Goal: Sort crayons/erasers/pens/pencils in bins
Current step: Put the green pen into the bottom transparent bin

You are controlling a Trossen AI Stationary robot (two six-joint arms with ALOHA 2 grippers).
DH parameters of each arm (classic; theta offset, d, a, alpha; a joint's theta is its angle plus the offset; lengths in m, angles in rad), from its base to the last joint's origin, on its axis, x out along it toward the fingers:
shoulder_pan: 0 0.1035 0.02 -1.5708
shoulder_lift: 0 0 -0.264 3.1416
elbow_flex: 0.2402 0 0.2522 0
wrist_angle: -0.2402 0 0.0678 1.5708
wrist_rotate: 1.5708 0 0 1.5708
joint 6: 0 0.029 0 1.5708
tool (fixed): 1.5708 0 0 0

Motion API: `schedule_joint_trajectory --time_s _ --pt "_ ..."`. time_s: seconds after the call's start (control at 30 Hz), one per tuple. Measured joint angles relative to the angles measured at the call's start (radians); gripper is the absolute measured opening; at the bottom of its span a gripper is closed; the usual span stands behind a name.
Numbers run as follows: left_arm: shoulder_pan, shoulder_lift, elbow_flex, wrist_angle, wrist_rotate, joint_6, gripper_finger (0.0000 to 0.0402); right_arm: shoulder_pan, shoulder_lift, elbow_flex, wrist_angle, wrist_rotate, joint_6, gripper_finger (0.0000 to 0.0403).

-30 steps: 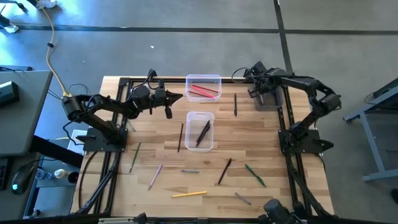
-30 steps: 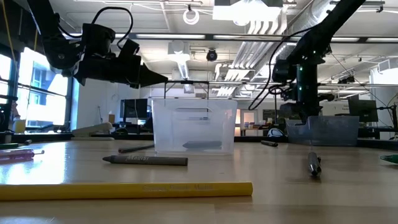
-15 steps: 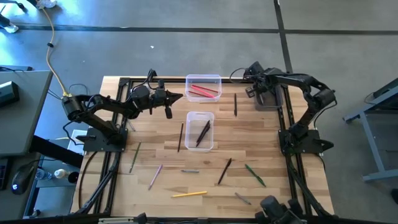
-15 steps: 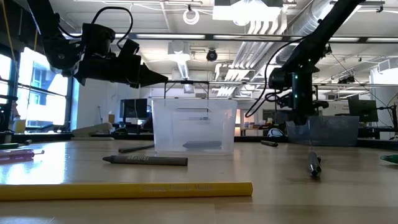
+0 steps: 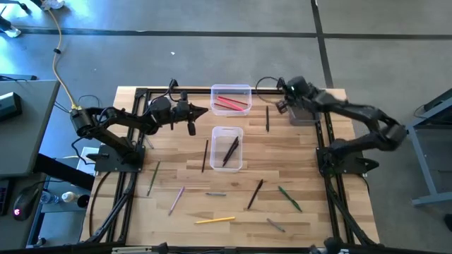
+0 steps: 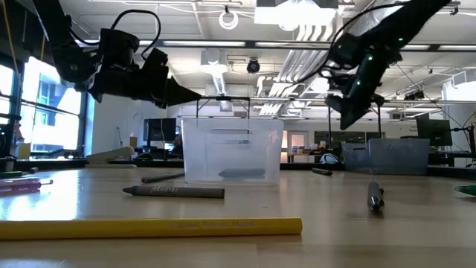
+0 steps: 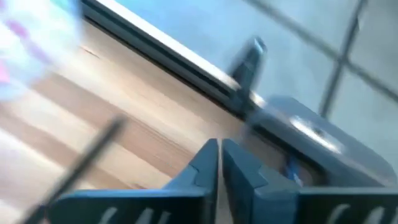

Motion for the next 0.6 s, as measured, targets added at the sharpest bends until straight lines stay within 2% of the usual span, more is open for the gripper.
schedule_joint_trajectory --time_s 0.23,0.33,0.47,0.6 --pt "-0.064 -0.031 0.025 -0.065 -0.022 -0.026 0.0 0.148 -0.204 -0.336 0.513 -0.125 0.008 0.0018" --pt "-0.106 -0.105 0.043 -0.205 -0.095 0.016 0.0 0.206 -0.261 -0.419 0.643 -0.191 0.002 0.0006" --pt "-0.186 -0.246 0.08 -0.491 -0.202 0.085 0.0 0.293 -0.321 -0.455 0.618 -0.252 -0.015 0.0003" --pt "-0.294 -0.353 0.075 -0.61 -0.3 0.091 0.0 0.422 -0.352 -0.438 0.475 -0.298 -0.017 0.0"
